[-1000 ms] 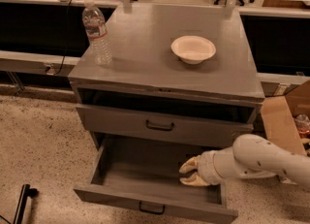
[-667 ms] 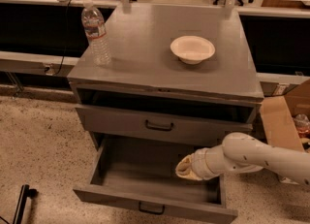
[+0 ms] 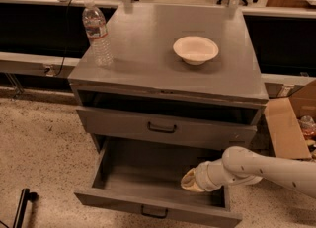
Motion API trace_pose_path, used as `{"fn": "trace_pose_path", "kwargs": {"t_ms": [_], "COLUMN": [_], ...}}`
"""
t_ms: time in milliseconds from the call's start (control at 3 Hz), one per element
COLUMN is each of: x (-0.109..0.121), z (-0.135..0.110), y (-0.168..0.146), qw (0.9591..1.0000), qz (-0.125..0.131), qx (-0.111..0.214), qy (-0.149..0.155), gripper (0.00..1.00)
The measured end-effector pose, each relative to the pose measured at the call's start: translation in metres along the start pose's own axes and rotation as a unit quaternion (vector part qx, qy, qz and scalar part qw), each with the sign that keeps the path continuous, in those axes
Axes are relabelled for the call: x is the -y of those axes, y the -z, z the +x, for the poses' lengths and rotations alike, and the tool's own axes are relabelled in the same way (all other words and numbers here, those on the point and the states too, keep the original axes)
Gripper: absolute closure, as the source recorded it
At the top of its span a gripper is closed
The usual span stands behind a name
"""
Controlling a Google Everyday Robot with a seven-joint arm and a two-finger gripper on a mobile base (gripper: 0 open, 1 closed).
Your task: Open middle drawer
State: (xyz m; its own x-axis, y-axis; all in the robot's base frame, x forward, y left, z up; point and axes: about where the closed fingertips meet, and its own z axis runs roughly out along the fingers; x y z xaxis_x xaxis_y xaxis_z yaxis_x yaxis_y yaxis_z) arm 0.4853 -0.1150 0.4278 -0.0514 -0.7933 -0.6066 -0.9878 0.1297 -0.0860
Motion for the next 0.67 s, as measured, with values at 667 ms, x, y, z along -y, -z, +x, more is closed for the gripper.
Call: {"fn": "trace_pose_path", "kwargs": {"t_ms": [667], "x": [-0.058], "z": [0.026], "y": [-0.006], "qw": [0.9967], "qz": [-0.080], "qx": [-0.009], "qy": [0.003], "gripper": [1.00]}}
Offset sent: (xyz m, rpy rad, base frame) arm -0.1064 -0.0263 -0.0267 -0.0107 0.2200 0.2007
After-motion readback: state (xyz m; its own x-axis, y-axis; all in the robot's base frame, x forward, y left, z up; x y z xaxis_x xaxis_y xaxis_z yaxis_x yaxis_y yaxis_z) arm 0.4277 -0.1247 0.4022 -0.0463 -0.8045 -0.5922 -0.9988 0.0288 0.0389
